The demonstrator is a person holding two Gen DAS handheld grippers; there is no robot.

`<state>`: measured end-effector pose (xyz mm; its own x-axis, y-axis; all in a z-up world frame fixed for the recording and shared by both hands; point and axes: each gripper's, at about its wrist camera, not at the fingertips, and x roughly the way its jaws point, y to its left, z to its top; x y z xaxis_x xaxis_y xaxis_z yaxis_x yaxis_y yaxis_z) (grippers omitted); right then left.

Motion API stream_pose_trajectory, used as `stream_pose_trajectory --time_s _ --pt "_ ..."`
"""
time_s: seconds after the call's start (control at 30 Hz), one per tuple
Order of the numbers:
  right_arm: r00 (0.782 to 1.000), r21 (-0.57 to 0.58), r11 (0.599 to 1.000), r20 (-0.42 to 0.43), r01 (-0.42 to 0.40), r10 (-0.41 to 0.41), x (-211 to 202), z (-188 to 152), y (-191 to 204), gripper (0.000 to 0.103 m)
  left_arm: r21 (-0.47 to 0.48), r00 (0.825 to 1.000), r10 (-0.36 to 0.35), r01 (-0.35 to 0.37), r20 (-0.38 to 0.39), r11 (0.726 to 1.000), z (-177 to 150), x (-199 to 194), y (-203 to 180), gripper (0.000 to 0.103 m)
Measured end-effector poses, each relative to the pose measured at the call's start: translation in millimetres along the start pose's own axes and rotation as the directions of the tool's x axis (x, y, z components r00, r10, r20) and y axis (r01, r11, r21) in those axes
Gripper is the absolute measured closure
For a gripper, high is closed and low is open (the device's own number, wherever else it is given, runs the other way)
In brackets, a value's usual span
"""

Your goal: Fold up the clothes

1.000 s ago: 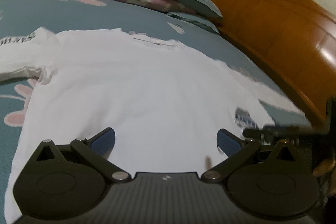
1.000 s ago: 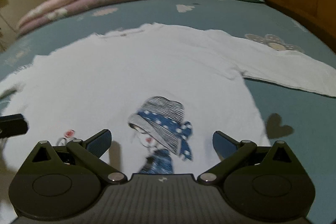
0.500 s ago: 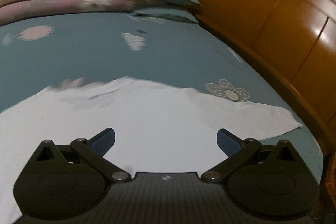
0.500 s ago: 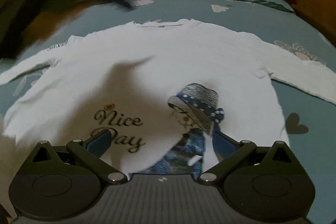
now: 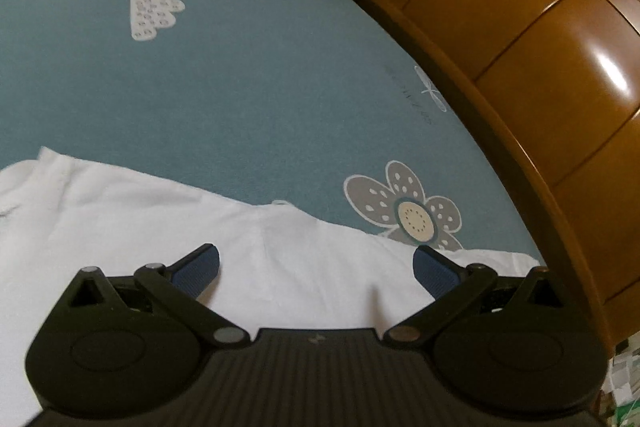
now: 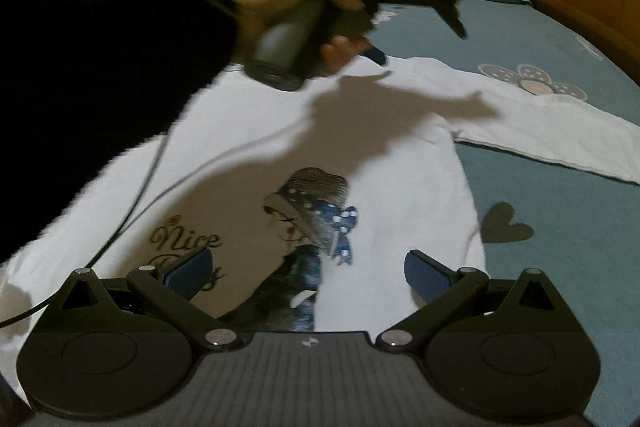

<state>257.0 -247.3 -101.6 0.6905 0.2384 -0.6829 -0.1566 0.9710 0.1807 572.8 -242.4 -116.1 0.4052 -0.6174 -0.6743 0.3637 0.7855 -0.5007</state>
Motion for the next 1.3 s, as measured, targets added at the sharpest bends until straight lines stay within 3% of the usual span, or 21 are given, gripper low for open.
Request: stream_pose_trajectory --time_s 0.2,0.33,0.53,0.73,0.97,1.07,1.17,1.3 --pt "1.000 -0.005 1.000 -0.029 -0.011 0.011 2 3 2 0.000 -0.028 0.999 -0.021 0.022 0.025 0.999 12 25 7 0.001" --pt "0.999 0.006 1.000 -0.040 0.011 -0.010 5 4 0 0.000 -0.039 0.998 0.027 -0.025 0.058 0.999 23 29 12 0.001" --pt "0.999 -0.003 1.000 -0.045 0.000 0.000 5 3 1 0.000 0.014 1.000 -0.012 0.011 0.014 1.000 11 29 -9 0.001" --pt "0.997 -0.039 0.998 -0.067 0.039 -0.041 9 1 7 0.000 0.068 0.998 -0.049 0.051 -0.035 0.996 0 30 -30 0.001" --pt "0.997 -0.039 0.999 -0.067 0.032 -0.035 5 2 5 0.000 0.071 1.000 0.007 -0.008 0.006 0.997 11 32 -27 0.001" --pt "0.998 -0.039 0.999 -0.065 0.022 -0.025 4 2 5 0.000 0.067 0.995 -0.102 0.103 -0.023 0.992 10 29 -43 0.001" --pt "0.997 -0.048 0.999 -0.070 0.026 -0.030 4 1 6 0.000 0.112 0.972 -0.214 0.224 -0.096 0.968 2 39 -69 0.001" --pt "0.996 -0.057 0.998 -0.078 0.042 -0.046 5 0 6 0.000 0.143 0.952 -0.246 0.273 -0.185 0.951 -16 61 -91 0.001"
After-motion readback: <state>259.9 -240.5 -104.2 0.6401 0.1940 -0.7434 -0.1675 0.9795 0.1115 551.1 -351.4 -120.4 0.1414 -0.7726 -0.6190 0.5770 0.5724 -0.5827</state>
